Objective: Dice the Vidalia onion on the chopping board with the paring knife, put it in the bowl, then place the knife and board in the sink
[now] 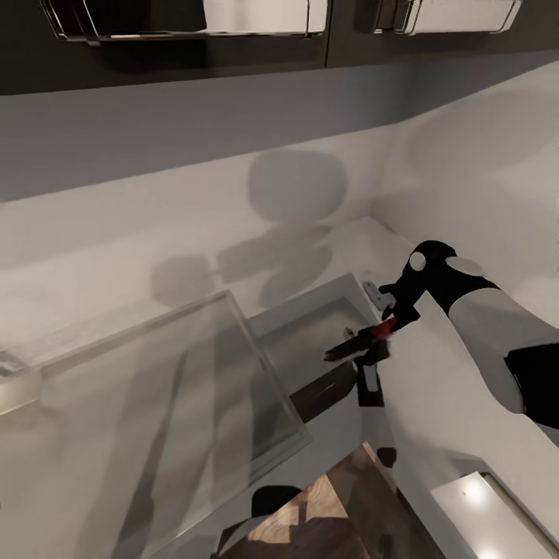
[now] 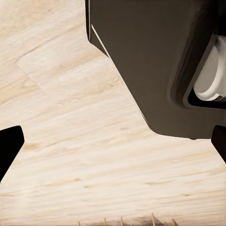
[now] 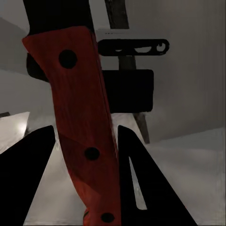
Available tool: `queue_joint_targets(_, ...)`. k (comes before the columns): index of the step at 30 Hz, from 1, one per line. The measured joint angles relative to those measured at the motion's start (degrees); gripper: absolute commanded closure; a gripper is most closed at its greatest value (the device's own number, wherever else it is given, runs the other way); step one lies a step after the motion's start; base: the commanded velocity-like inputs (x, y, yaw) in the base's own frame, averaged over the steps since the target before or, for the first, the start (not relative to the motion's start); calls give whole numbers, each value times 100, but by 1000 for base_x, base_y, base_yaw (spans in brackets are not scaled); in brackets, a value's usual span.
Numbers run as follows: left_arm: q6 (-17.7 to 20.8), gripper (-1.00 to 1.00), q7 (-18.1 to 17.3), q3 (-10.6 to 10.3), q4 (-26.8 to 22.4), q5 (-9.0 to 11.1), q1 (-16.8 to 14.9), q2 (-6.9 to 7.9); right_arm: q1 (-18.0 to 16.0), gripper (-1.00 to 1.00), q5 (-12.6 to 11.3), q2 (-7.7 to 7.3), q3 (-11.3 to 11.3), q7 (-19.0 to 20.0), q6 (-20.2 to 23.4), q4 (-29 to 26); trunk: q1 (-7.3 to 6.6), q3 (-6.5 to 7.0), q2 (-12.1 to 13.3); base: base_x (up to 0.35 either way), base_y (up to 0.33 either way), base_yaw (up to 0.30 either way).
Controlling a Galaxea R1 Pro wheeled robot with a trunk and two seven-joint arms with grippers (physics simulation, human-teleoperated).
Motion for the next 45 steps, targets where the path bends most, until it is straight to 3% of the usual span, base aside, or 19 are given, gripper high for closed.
queue_joint_targets(7,-492,-100,12,-9,31,9,2,-24,1,100,-23,-1,-55,14,1077,-1115,0,63,0,-7,0,0)
queue_joint_targets(17,-674,-100,17,-1,76,50,3,10,2,100,-7,33,-60,-28,2023,-1699,3,154,1,-238,0,0)
queue_joint_targets(24,-976,-100,37,-2,89,331,3,-26,2,100,4,68,-56,-382,2740,-1793,3,218,1,-329,2,0)
queue_joint_targets(28,-990,-100,32,-2,91,358,2,-24,2,100,3,249,-51,-745,3342,-1940,3,254,2,-332,58,0)
queue_joint_targets(31,-994,-100,29,-6,92,364,2,-31,3,100,29,577,-28,-1218,4162,-2215,3,276,2,-332,84,0)
queue_joint_targets(33,-998,-100,29,-5,92,363,2,-27,3,100,35,668,-23,-1447,4337,-2237,4,282,2,-332,86,0)
queue_joint_targets(36,-999,-100,24,-1,92,363,2,-25,3,100,36,860,-19,-2153,4623,-2254,4,285,2,-332,84,0)
queue_joint_targets(37,-1000,-100,25,-1,92,364,2,-24,3,100,18,971,-17,-2621,4848,-2256,4,285,2,-332,77,0)
queue_joint_targets(40,-998,-100,27,0,94,363,1,-24,3,100,-7,1188,1,-3470,5272,-2249,4,285,2,-332,35,0)
queue_joint_targets(42,-996,-100,28,1,93,371,1,-23,3,100,-29,1451,5,-3833,5452,-2227,4,285,2,-332,6,0)
queue_joint_targets(45,-996,-100,29,2,93,379,1,-24,3,100,-18,1604,10,-4100,5707,-2218,4,286,2,-332,4,0)
